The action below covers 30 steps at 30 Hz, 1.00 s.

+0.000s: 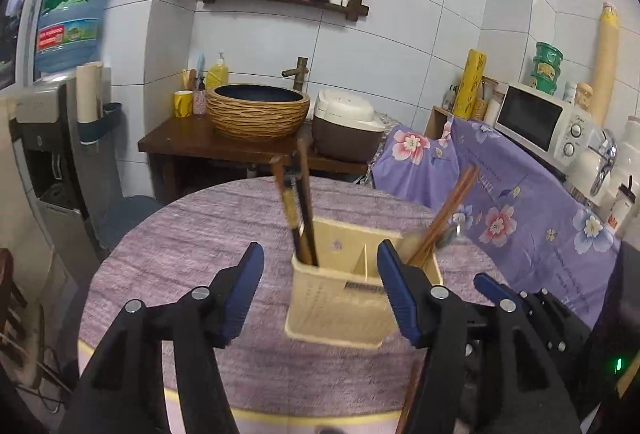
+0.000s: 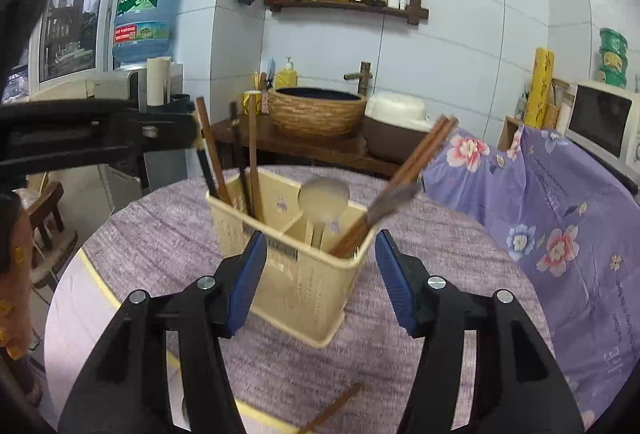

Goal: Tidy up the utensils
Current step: 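Grasp a metal spoon with the right tool while the left tool moves to a brown chopstick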

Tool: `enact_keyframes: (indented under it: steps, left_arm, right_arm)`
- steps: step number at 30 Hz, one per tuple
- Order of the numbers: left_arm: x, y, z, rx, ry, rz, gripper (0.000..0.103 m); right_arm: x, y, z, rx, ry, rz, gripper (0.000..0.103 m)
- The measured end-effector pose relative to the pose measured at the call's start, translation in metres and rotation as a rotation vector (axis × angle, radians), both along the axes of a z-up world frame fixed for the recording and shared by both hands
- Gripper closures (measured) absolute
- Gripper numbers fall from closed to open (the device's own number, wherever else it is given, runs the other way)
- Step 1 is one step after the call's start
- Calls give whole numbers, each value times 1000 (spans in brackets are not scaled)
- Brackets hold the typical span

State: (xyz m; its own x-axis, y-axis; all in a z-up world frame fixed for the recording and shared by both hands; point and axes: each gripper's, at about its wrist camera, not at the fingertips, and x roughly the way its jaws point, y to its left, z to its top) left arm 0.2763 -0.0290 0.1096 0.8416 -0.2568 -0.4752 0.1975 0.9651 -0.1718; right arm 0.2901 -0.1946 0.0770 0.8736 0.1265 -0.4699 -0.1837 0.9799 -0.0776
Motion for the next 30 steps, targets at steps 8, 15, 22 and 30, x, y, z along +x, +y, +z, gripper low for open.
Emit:
enact_keyframes:
  steps: [8, 15, 22, 30]
  left_arm:
    - [-46, 32, -73, -24, 129, 70, 43]
    - [-77, 63, -115, -44, 205, 150, 43]
    - [-92, 91, -133, -57, 241, 212, 43]
    - [-93, 84, -139, -58, 254, 181, 43]
  right_arm:
    - [-38, 4, -66, 102, 268, 100, 46]
    - [-51, 49, -120, 43, 390, 195, 46]
    - [-42, 74, -138, -31, 450, 163, 46]
    - [-34, 78, -140, -31, 455, 146, 65]
